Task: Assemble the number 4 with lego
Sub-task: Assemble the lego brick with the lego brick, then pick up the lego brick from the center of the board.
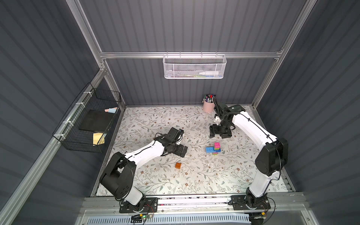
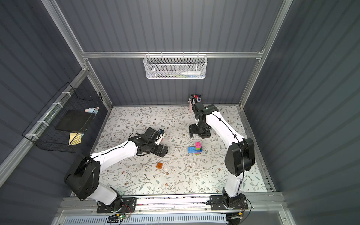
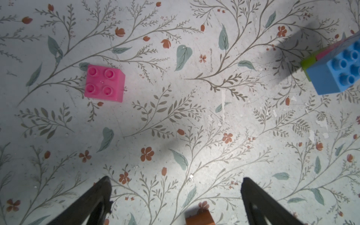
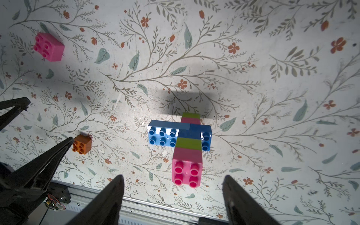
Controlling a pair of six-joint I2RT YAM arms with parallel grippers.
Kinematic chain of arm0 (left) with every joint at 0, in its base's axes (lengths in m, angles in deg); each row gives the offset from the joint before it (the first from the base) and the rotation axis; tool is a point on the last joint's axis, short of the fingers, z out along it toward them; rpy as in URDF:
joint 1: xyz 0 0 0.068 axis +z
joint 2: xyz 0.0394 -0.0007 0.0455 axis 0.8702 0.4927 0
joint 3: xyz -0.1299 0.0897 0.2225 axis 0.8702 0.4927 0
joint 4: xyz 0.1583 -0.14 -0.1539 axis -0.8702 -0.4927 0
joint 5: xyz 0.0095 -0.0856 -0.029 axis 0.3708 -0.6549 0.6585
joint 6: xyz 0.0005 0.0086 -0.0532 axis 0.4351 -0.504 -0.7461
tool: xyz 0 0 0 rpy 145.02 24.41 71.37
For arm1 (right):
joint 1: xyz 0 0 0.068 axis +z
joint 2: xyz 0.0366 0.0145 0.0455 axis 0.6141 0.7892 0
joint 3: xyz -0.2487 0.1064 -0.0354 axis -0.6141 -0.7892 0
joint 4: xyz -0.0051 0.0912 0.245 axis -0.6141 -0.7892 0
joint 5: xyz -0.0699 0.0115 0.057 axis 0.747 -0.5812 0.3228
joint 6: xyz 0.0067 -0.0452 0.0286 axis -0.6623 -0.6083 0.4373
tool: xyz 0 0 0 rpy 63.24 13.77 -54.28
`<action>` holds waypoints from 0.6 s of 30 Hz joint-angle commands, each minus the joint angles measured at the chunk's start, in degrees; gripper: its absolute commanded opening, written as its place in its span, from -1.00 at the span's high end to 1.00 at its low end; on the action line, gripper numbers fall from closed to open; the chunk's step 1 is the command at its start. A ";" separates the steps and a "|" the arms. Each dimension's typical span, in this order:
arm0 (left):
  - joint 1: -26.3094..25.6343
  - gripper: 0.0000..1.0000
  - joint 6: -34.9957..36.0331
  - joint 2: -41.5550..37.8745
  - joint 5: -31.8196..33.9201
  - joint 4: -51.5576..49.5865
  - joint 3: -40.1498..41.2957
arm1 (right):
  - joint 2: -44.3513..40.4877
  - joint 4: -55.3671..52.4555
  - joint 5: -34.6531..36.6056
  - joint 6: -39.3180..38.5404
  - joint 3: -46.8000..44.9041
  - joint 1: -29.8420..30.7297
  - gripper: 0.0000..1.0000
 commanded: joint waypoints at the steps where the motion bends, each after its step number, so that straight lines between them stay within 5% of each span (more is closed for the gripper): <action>1: 0.95 -0.99 -0.17 -0.74 2.81 -3.48 -3.56 | -2.90 -2.29 -0.77 -0.98 0.71 -0.92 -0.61; 10: 6.08 -0.81 7.17 6.77 3.48 -9.20 -13.88 | -9.47 2.40 -6.82 -2.17 -6.62 -5.37 -0.62; 18: 6.56 -0.68 21.89 17.83 -4.18 -13.35 -21.43 | -12.78 7.10 -14.53 -2.70 -12.96 -10.03 -0.63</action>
